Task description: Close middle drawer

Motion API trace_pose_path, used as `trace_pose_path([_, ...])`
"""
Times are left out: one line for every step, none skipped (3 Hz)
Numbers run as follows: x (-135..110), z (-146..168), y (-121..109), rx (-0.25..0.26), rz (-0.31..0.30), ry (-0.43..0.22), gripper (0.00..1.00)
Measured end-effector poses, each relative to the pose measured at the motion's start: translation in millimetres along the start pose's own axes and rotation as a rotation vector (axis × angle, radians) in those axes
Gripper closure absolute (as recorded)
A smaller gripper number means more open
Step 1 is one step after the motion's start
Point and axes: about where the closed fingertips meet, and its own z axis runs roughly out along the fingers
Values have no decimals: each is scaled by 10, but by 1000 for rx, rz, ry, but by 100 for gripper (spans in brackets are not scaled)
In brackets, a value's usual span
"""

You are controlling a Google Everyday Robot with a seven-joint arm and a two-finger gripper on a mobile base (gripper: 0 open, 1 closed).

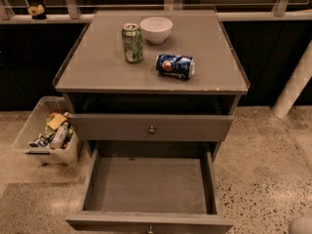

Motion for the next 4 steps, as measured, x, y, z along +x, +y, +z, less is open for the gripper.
trace_pose_path([-143,300,85,-2,-148,-76,0])
trace_pose_path([-153,309,97,-1,-183,-80,0])
trace_pose_path([-191,369,52,-31,-210,-92,0])
trace_pose_path([-480,426,-154,-72,-347,-135,0])
